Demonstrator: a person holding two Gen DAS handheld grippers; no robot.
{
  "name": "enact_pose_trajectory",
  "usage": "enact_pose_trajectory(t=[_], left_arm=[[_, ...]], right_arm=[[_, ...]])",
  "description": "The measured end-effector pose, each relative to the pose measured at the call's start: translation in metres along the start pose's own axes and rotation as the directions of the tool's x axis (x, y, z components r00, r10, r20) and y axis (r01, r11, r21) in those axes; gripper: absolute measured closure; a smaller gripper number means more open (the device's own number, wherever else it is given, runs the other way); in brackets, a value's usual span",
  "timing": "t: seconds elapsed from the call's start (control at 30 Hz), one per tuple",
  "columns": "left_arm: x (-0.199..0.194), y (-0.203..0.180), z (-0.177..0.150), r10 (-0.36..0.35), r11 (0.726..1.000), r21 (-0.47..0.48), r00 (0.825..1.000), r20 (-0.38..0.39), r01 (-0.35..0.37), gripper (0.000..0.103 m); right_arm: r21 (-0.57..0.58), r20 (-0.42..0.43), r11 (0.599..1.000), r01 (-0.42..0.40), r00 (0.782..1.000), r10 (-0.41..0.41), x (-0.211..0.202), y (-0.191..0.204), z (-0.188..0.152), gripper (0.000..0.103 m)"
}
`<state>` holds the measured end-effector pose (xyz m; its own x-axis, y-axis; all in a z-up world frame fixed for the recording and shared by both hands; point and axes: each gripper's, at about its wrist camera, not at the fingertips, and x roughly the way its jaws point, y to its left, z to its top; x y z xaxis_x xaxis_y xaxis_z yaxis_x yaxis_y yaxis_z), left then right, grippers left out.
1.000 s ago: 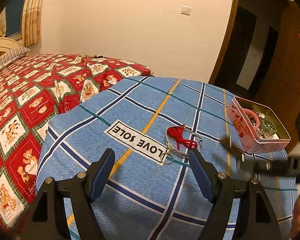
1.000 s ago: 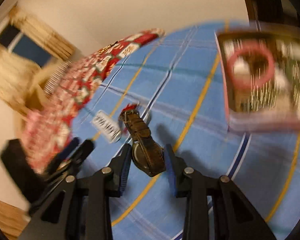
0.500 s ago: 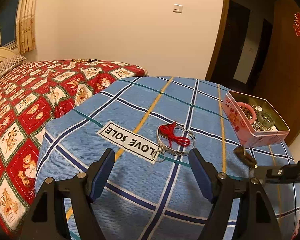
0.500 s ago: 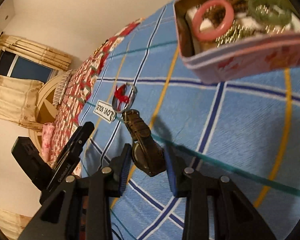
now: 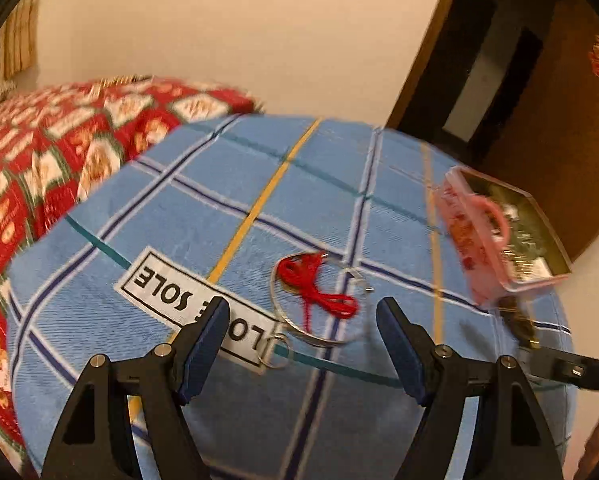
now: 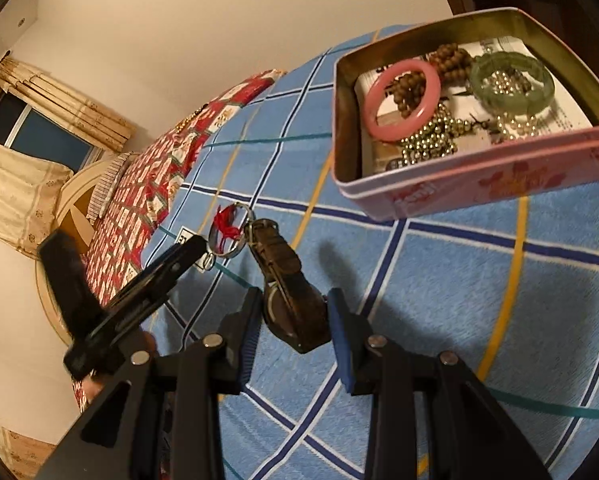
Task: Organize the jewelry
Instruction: 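Grasp the red-string keyring with the left gripper while the right gripper holds the watch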
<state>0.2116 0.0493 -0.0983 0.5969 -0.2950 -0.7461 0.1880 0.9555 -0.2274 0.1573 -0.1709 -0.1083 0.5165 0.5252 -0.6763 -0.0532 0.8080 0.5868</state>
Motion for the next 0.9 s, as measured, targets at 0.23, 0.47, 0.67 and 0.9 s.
enact_pose_trajectory(t=[0.23, 0.47, 0.67, 0.9], left_arm=[[0.009, 0.000, 0.006, 0.033, 0.999, 0.003, 0.999, -0.011, -0.033, 0.068], [-0.005, -0.014, 0.013, 0.055, 0.997, 0.055, 0.998, 0.041, -0.057, 0.068], [0.012, -0.026, 0.015, 0.022, 0.997, 0.074, 1.000, 0.000, -0.022, 0.074], [0.025, -0.031, 0.016, 0.030, 0.996, 0.087, 0.999, -0.020, -0.028, 0.089]], right_arm=[[-0.036, 0.021, 0.999, 0.029, 0.999, -0.028, -0.003, 0.002, 0.002, 0.067], [-0.035, 0.017, 0.999, 0.019, 1.000, -0.019, 0.000, 0.002, 0.003, 0.067], [-0.037, 0.032, 0.999, 0.028, 0.999, -0.027, -0.001, 0.000, 0.005, 0.067], [-0.023, 0.021, 0.999, 0.033, 0.999, -0.032, 0.004, -0.003, 0.006, 0.067]])
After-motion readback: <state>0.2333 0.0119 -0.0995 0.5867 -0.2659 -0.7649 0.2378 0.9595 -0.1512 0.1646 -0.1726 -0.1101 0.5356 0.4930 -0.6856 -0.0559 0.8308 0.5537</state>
